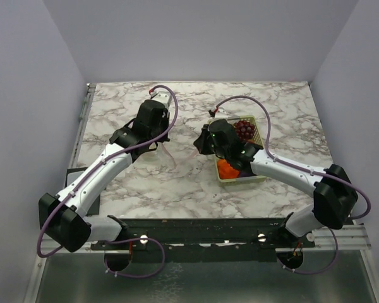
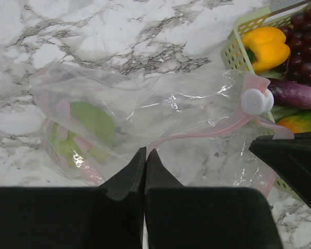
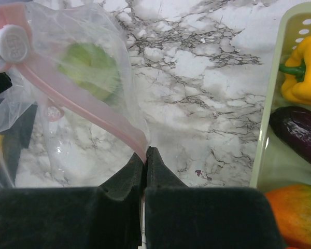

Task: Place the food in the zip-top bag and seal the zipper
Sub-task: Adjust the zipper food storage bag at the center of the board, then pick up the fake vegetable from the bin.

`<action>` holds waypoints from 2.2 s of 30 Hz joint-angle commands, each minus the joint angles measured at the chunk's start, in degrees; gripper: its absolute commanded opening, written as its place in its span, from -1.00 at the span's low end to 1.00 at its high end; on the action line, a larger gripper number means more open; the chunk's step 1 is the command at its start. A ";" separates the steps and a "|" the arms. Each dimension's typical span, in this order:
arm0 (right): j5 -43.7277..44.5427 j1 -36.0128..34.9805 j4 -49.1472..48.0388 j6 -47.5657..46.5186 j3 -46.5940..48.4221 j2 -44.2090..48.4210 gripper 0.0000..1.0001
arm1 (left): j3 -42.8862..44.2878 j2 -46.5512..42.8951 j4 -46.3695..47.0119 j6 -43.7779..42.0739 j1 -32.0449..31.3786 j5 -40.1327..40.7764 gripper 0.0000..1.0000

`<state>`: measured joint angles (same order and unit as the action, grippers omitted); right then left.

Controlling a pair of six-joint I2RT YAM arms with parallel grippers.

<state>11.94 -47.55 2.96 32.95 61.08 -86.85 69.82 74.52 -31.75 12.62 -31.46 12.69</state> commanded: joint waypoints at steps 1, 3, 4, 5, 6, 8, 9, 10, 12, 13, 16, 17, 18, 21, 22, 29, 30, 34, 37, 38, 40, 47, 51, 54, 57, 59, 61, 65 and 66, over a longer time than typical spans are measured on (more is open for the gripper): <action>3.40 0.26 0.88 0.94 -1.31 1.80 -0.98 | -1.74 -2.00 2.87 0.19 0.27 -6.01 -1.00; 2.80 0.26 0.99 0.93 -1.21 2.18 -0.96 | -1.92 -2.01 3.13 0.35 0.27 -6.66 -1.00; 2.28 0.26 0.99 0.85 -1.16 2.43 -0.90 | -2.04 -1.93 3.24 0.46 0.31 -6.82 -1.00; 1.81 0.26 0.99 0.81 -1.02 2.65 -0.83 | -2.12 -1.80 3.25 0.54 0.28 -6.88 -1.00; 1.46 0.26 1.06 0.80 -0.83 2.87 -0.78 | -2.07 -1.69 3.27 0.49 0.26 -6.89 -1.00; 0.91 0.26 1.46 0.53 -0.39 3.28 -0.67 | -2.06 -1.57 3.27 0.56 0.26 -6.89 -1.00; 0.74 0.26 1.62 0.35 -0.21 3.53 -0.60 | -2.10 -1.57 3.31 0.71 0.28 -6.89 -1.00; 0.49 0.26 1.86 0.12 -0.03 3.84 -0.54 | -2.14 -1.62 3.35 0.74 0.26 -6.82 -1.00; -0.18 0.26 2.63 -0.34 0.45 4.60 -0.43 | -2.23 -1.62 3.48 1.04 0.26 -6.64 -1.00; -0.70 0.26 2.97 -0.73 0.59 5.07 -0.38 | -2.30 -1.58 3.53 1.14 0.26 -6.63 -1.00; -1.79 0.26 4.19 -1.55 0.96 7.07 -0.18 | -2.57 -1.59 3.87 1.50 0.26 -6.72 -1.00; -2.15 0.26 4.70 -1.88 0.97 7.90 -0.12 | -2.58 -1.60 3.96 1.52 0.31 -6.72 -1.00; -2.23 0.26 5.40 -2.26 1.09 8.61 -0.07 | -2.63 -1.53 3.97 1.58 0.27 -6.68 -1.00; -2.14 0.26 8.30 -3.68 1.43 11.13 0.05 | -2.74 -1.57 3.97 1.64 0.23 -6.43 -1.00; -1.78 0.26 9.60 -4.10 1.61 12.03 0.07 | -2.68 -1.59 3.95 1.67 0.26 -6.45 -1.00; 3.78 0.26 21.12 -6.24 2.46 17.82 0.24 | -2.76 -1.57 3.97 1.93 0.26 -6.37 -1.00; 4.87 0.26 22.45 -6.39 2.19 19.04 0.29 | -2.76 -1.57 3.97 1.89 0.26 -6.30 -1.00; 8.16 0.26 26.48 -6.21 0.30 22.62 0.49 | -2.85 -1.49 4.06 1.99 0.26 -5.94 -1.00; 9.43 0.26 29.72 -5.56 -0.70 24.17 0.57 | -2.93 -1.47 4.11 1.88 0.26 -5.77 -1.00; 9.40 0.26 30.65 -5.37 -0.96 24.40 0.60 | -2.94 -1.45 4.07 1.92 0.27 -5.67 -1.00; 9.24 0.26 32.29 -4.85 -1.49 24.49 0.69 | -2.94 -1.42 4.09 1.95 0.26 -5.49 -1.00; 8.78 0.26 34.41 -3.41 -3.91 22.85 0.89 | -2.94 -1.64 4.07 1.96 0.26 -5.31 -1.00; 8.84 0.25 34.09 -3.33 -5.17 21.11 0.94 | -3.02 -1.83 4.07 1.92 0.26 -5.31 -1.00; 8.41 0.31 33.66 -3.50 -6.01 19.19 0.95 | -3.07 -2.06 4.06 1.91 0.22 -5.37 -1.00; 7.65 0.43 33.32 -3.50 -6.50 17.34 0.96 | -3.37 -2.28 4.08 1.94 0.26 -5.11 -1.00; 7.52 0.65 32.81 -3.45 -6.98 16.47 0.97 | -3.29 -2.35 4.07 1.83 0.26 -5.04 -1.00; 7.09 0.85 32.28 -3.48 -7.34 15.90 0.97 | -3.37 -2.45 4.16 1.94 0.28 -5.11 -1.00; 6.35 1.20 31.47 -3.59 -8.08 14.61 0.97 | -3.36 -2.41 4.08 1.94 0.26 -5.30 -1.00; 6.27 1.29 31.35 -3.61 -8.20 14.30 0.97 | -3.30 -2.40 4.06 1.92 0.26 -5.37 -1.00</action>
<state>18.94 -46.81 35.62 28.95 53.82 -71.37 67.24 73.45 -28.36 14.15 -31.44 6.96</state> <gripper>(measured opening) 0.983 0.005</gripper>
